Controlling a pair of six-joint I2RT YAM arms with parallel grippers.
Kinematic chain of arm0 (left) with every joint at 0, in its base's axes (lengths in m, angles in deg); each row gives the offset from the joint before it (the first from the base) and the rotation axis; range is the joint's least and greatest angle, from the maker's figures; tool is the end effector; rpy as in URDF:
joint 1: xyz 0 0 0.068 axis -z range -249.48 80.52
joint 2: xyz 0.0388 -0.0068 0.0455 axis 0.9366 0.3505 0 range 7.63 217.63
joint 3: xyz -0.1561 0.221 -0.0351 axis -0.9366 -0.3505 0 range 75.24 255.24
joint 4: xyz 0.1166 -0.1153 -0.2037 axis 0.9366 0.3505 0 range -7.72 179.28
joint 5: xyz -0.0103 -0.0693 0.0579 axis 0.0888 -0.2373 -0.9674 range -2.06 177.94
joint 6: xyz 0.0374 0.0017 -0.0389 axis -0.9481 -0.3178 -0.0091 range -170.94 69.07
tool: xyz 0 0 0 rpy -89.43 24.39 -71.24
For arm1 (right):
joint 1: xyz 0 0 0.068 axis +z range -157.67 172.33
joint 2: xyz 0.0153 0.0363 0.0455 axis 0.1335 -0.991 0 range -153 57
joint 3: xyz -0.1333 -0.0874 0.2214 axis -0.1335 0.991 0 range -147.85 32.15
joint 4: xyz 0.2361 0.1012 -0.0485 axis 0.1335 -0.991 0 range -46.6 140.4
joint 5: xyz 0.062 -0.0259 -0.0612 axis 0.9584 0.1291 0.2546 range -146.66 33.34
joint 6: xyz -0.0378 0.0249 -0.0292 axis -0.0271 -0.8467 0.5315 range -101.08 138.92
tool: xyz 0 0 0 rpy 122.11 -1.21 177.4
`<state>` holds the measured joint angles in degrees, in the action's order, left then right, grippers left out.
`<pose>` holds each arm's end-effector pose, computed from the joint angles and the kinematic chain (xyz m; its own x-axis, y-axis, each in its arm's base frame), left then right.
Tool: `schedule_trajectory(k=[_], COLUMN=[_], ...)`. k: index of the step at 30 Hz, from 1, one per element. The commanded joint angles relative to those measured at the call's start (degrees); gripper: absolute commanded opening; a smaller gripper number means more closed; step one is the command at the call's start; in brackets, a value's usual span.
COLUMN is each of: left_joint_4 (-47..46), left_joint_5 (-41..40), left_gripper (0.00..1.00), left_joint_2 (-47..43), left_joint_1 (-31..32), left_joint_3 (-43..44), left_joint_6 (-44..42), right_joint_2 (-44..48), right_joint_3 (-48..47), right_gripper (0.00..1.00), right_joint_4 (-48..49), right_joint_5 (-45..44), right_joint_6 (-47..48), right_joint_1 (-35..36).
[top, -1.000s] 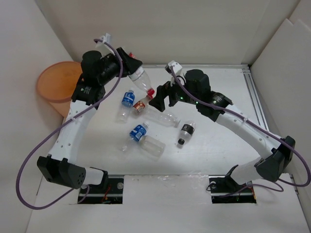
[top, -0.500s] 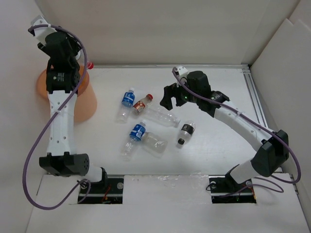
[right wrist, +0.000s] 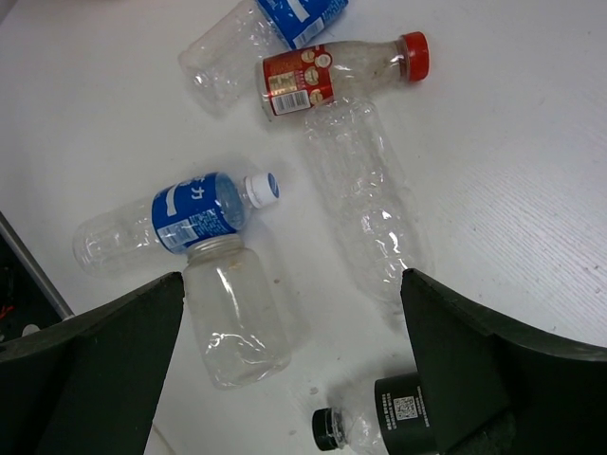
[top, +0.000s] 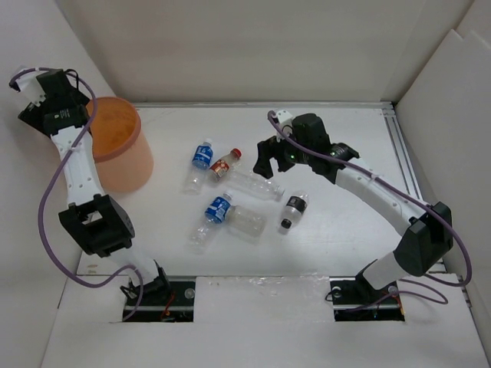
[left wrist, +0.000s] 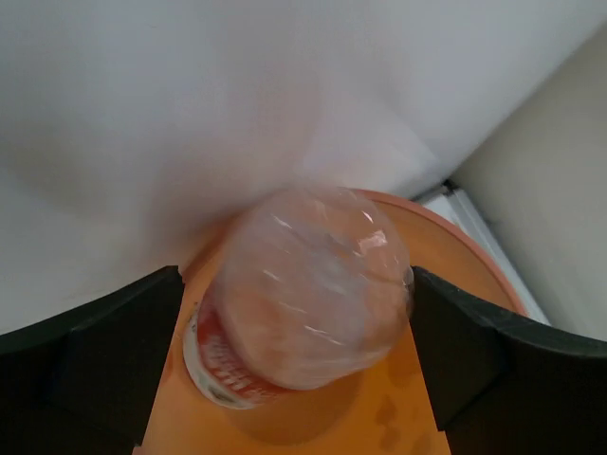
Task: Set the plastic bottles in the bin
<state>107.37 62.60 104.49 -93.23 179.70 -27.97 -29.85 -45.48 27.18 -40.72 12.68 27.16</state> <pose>0.3487 0.1701 0.4356 0.0347 -0.3701 -0.9283 -0.7865 0.5630 -0.2538 0.2803 0.2069 0.3391 -0.5181 -0.2331 -0.8230 -0.6872 0.6862 0.2383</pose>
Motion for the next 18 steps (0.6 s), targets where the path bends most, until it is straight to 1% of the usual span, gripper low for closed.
schedule_trajectory(k=[1, 4, 7, 9, 10, 11, 12, 13, 14, 15, 18], left_joint_4=[-4.5, -4.5, -5.2, -5.8, -5.8, -6.4, -6.4, -6.4, -5.7, -5.0, -4.3], left_joint_5=[6.3, 9.9, 11.9, 14.5, 15.3, 16.5, 19.8, 21.3, 21.3, 22.0, 27.9], left_gripper=[1.0, 1.0, 1.0, 1.0, 1.0, 1.0, 1.0, 1.0, 1.0, 1.0, 1.0], left_joint_2=[-4.4, -4.4, -4.9, -6.6, -7.3, -8.1, -8.9, -10.4, -11.0, -11.5, -13.2], left_joint_1=[2.0, 2.0, 2.0, 2.0, 2.0, 2.0, 2.0, 2.6, 3.7, 4.8, 9.2], left_joint_3=[-0.3, -0.3, -0.9, -1.6, -1.6, -3.1, -3.1, -3.6, -3.1, -2.5, -1.2], left_joint_6=[1.5, 1.5, 1.5, 1.5, 1.5, 1.5, 0.9, 0.9, 0.2, -0.9, -1.4], right_joint_2=[2.6, 3.1, 2.5, -1.3, -3.1, -7.8, -10.2, -12.6, -14.9, -18.8, -21.5], right_joint_3=[-0.3, 0.2, 0.2, -0.5, -2.9, -4.6, -6.6, -8.3, -12.1, -13.7, -14.7], right_gripper=[1.0, 1.0, 1.0, 1.0, 1.0, 1.0, 1.0, 1.0, 1.0, 1.0, 1.0], right_joint_4=[0.3, 0.3, 0.9, 2.0, 2.0, 1.4, -0.7, -2.0, -3.6, -6.5, -7.5], right_joint_5=[0.1, -1.2, -2.0, -2.8, -3.8, -3.8, -4.3, -6.7, -8.3, -10.0, -12.2], right_joint_6=[0.7, 0.7, 0.7, 2.6, 3.5, 5.4, 6.3, 6.9, 7.7, 8.5, 9.6], right_joint_1=[-0.4, -0.4, -0.4, 0.2, 0.2, 0.2, 0.2, 0.2, 0.2, 0.2, -0.4])
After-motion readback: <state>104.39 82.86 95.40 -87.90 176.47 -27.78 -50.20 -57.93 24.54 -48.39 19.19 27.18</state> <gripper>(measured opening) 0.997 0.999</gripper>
